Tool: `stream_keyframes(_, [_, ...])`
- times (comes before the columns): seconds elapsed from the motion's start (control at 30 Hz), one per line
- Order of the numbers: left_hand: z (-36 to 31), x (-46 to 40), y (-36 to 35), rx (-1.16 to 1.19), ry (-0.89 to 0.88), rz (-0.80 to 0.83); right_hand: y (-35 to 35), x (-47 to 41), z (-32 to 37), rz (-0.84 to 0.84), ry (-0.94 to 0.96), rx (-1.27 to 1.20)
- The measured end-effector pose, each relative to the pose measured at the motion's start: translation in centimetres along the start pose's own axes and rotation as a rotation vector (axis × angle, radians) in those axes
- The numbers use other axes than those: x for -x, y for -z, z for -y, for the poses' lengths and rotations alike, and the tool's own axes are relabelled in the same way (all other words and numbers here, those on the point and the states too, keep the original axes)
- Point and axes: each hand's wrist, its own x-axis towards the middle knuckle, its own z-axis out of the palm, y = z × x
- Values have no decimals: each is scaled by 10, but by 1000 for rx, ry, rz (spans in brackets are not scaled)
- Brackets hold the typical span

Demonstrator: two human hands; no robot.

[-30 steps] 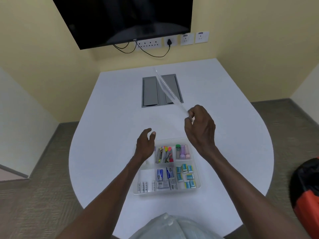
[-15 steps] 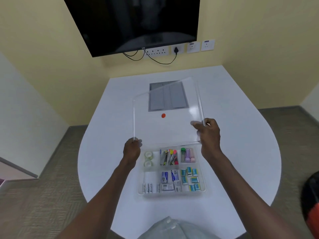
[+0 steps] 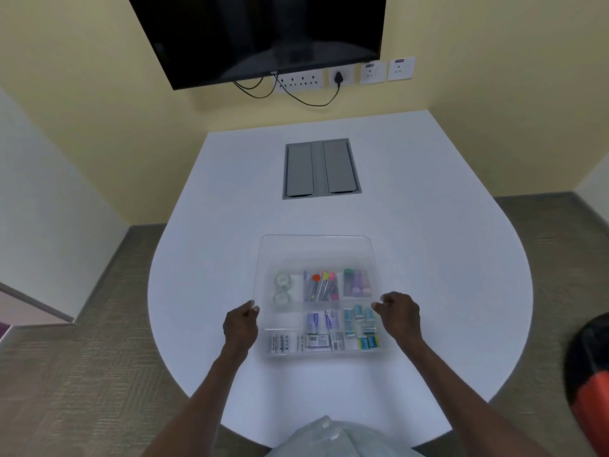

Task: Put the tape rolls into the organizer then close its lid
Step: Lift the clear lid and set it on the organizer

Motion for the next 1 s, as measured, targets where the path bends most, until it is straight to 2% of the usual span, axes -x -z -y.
stream_keyframes(0.23, [11, 14, -8, -47, 7, -19, -7, 6, -20, 0, -53, 127])
stream_keyframes(0.37, [16, 17, -14, -97, -15, -39, -9, 8, -27, 2, 0, 187])
stream_keyframes(0.67, [24, 17, -21, -142, -4, -53, -9, 3, -29, 41, -11, 188])
stream_keyframes(1.0, [32, 25, -26, -222, 22, -16, -3, 14, -31, 71, 14, 292])
